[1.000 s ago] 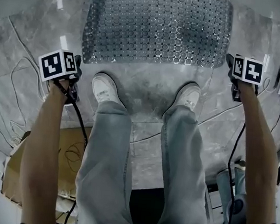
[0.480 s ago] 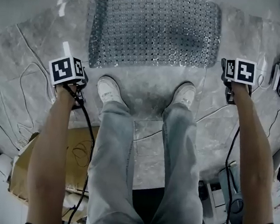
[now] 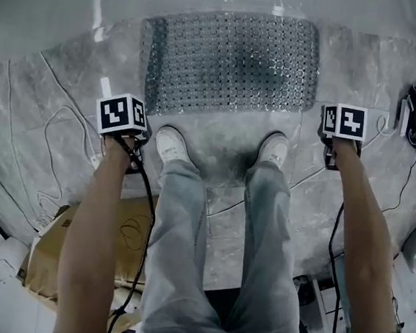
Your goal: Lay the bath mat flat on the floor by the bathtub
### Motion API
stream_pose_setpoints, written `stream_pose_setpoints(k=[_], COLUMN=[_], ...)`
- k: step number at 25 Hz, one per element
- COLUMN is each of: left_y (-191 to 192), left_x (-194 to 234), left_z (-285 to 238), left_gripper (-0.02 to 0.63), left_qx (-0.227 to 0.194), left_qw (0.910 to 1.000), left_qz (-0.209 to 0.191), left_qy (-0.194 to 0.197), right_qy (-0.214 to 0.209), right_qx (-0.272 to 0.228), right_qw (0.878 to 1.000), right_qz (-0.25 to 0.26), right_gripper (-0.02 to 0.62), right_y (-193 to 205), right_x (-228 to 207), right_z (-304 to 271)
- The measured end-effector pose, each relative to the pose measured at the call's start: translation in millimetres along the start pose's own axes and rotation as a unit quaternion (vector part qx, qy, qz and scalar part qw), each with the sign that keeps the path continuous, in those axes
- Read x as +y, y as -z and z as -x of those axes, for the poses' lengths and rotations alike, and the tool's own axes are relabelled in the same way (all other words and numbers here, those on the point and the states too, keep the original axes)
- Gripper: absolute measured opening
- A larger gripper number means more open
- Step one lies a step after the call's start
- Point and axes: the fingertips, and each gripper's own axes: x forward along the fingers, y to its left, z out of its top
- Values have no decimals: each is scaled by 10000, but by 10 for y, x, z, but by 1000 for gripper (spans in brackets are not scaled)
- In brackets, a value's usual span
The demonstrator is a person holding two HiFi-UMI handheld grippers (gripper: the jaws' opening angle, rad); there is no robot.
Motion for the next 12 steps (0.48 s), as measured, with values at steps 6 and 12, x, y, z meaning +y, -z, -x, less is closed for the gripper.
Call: stream_pose_setpoints(k=[6,12], left_y=[198,236], left_x=[-22,-181], left_z=[194,389], left_gripper=[5,5], left_qx=[404,260], left_qw=[9989,9996], left_qz=[-85,-57], left_qy=[-219,-20], right_qy=[-175,-338], right_qx=[5,39], right_qw=[9985,9974], right_qz=[-513,-630], right_gripper=[6,6], right_y=[91,158], right_x=[124,307], right_z=[232,434])
